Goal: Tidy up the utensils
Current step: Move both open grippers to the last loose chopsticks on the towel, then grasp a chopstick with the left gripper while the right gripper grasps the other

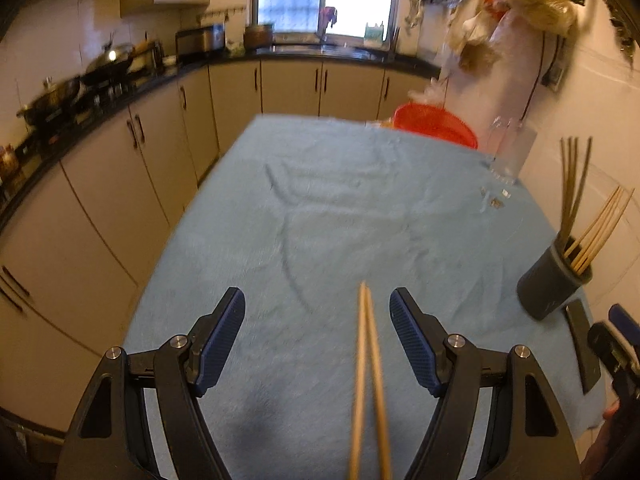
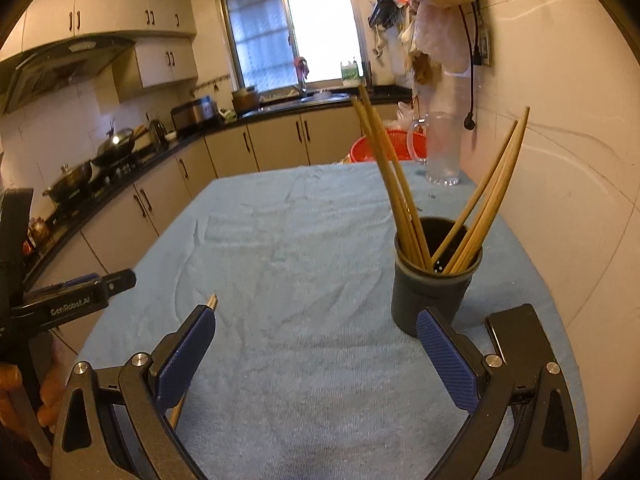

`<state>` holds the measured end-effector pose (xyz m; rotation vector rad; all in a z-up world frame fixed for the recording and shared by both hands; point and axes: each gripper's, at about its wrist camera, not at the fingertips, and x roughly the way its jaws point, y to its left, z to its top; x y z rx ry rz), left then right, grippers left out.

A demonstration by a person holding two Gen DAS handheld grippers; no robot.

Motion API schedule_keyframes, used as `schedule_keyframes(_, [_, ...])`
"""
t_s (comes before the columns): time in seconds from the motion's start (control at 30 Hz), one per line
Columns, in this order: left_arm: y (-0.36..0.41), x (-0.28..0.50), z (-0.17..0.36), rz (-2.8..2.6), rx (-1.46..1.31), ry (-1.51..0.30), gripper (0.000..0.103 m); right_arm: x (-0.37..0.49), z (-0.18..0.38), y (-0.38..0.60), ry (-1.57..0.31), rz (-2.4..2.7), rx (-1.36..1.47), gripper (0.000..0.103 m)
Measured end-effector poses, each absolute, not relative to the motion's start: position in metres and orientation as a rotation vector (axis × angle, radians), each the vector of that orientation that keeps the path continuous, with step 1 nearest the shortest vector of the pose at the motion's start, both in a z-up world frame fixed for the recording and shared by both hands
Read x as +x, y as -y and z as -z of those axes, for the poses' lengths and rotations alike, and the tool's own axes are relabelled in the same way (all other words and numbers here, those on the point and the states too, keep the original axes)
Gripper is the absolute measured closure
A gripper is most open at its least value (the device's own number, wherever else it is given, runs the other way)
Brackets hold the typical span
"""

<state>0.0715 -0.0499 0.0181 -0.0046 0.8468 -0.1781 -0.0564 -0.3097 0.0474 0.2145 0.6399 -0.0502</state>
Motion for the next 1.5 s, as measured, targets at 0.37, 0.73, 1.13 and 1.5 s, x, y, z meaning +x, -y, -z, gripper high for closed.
schedule_keyframes(0.37, [0.053,0.083,0.035,0.387,-0.032,-1.122,0.053,-0.049,-0.033,0.313,-0.709,0.013,0.266,0.000])
schedule_keyframes(0.73, [0.079,0.079,0.059,0.425,0.098,-1.175,0.083,-0.049,-0.028,0.317,-0.718,0.018,0.279,0.000])
schedule_keyframes(1.13, [0.088,0.102,0.070,0.361,0.110,-1.194,0.096,-0.041,-0.026,0.307,-0.742,-0.008,0.261,0.000])
schedule_keyframes(1.5, [0.037,0.103,0.067,0.272,-0.039,-1.202,0.096,0.010,-0.020,0.268,-0.892,-0.140,0.259,0.005])
